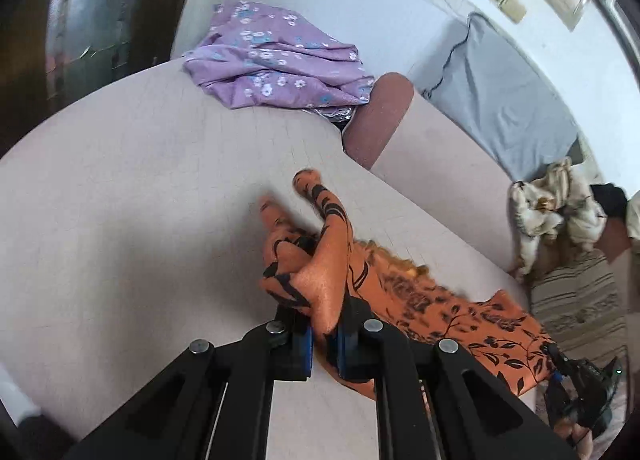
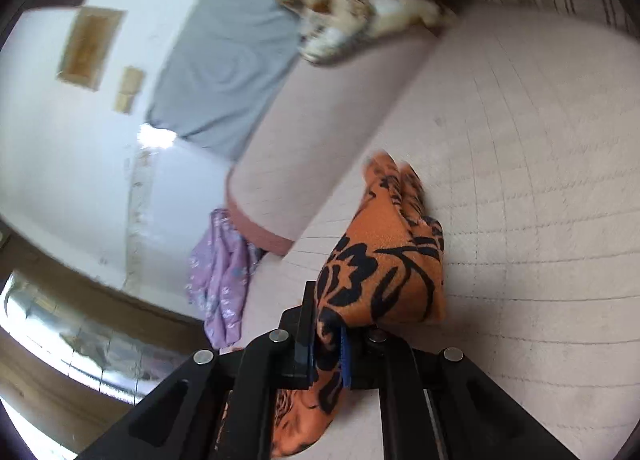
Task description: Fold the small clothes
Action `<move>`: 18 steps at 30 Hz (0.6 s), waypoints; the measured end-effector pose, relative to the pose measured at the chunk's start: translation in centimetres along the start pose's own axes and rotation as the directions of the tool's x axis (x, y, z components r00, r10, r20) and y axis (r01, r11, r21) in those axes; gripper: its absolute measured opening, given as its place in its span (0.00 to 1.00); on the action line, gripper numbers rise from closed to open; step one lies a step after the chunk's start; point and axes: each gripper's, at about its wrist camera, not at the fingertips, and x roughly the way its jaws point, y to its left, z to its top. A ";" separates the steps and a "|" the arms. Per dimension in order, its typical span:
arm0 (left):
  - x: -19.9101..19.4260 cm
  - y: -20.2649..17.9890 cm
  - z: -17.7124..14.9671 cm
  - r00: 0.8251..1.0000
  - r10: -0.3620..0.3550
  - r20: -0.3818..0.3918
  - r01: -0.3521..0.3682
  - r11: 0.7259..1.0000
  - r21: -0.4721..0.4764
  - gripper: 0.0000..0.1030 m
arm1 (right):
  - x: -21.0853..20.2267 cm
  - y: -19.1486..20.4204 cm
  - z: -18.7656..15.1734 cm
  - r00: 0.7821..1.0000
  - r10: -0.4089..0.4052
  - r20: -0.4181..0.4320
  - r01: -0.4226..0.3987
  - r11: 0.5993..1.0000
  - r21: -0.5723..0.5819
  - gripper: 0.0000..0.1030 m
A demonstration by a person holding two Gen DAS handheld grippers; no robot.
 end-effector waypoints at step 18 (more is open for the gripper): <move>3.2 6.4 -3.7 0.978 0.163 -0.131 -0.133 0.969 0.210 0.40 | -8.2 -6.7 -3.9 0.978 -0.191 -0.082 0.169 0.961 -0.219 0.70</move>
